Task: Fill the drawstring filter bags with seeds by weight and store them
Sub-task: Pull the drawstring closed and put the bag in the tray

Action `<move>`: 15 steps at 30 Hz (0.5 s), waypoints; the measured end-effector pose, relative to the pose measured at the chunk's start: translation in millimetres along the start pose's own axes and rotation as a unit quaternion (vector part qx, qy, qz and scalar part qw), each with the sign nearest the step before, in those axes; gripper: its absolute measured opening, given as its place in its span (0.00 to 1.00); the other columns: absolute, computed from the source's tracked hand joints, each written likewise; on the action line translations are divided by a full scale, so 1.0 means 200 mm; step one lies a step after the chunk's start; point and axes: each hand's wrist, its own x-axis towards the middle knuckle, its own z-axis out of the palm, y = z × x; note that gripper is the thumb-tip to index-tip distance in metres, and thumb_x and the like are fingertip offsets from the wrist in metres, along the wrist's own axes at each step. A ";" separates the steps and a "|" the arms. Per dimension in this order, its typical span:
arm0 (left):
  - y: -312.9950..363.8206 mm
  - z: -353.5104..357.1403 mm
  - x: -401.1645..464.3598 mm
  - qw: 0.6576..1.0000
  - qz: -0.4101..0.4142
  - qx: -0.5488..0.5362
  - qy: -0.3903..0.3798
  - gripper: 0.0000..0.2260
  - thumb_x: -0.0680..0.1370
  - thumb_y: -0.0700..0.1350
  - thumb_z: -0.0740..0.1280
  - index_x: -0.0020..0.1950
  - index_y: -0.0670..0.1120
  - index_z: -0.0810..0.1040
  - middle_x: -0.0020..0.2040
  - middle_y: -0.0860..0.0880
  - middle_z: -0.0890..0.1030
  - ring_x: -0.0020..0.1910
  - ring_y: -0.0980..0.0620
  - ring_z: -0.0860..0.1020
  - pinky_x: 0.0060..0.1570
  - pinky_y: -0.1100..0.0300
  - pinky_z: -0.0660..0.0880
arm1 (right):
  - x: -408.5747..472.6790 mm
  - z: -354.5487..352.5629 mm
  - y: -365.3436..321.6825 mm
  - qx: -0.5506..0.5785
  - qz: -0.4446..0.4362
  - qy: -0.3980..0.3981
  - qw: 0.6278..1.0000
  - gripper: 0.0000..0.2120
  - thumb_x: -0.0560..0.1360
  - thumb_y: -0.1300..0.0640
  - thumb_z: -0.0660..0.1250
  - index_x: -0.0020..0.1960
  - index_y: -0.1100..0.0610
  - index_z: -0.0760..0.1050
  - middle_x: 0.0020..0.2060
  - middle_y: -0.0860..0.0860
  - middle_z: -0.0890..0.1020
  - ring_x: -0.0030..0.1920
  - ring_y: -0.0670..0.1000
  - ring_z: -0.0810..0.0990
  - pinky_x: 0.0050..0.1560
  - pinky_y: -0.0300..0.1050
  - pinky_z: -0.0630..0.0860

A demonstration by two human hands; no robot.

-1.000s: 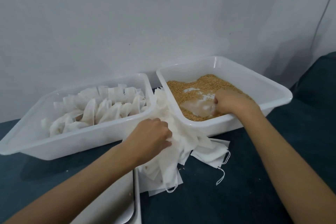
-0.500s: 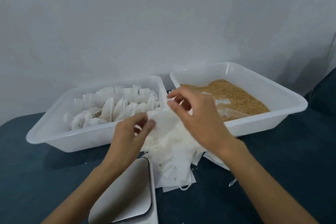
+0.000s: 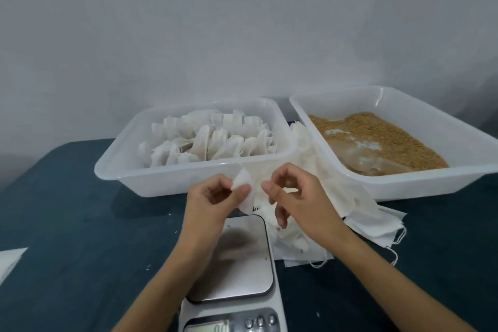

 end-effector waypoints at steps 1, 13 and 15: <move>0.00 0.01 -0.01 1.000 0.004 0.006 0.005 0.12 0.71 0.48 0.76 0.38 0.40 0.78 0.37 0.40 0.82 0.37 0.49 0.80 0.40 0.58 0.80 | -0.01 0.01 0.01 0.000 -0.012 -0.010 1.000 0.14 0.76 0.46 0.73 0.43 0.55 0.74 0.33 0.50 0.79 0.25 0.55 0.76 0.28 0.48 0.75; -0.03 0.06 -0.07 0.982 0.102 0.148 -0.049 0.01 0.78 0.39 0.75 0.48 0.44 0.86 0.46 0.49 0.84 0.47 0.48 0.84 0.50 0.52 0.80 | -0.02 0.04 0.01 0.094 0.020 -0.044 0.994 0.14 0.76 0.52 0.73 0.56 0.58 0.77 0.41 0.49 0.84 0.45 0.56 0.85 0.45 0.57 0.84; -0.03 0.07 -0.09 0.963 0.166 0.204 -0.063 0.04 0.77 0.40 0.77 0.50 0.46 0.87 0.52 0.52 0.83 0.53 0.49 0.83 0.55 0.59 0.78 | -0.02 0.02 0.00 0.075 0.020 -0.042 0.996 0.13 0.78 0.51 0.72 0.57 0.58 0.81 0.48 0.55 0.85 0.51 0.58 0.85 0.51 0.54 0.84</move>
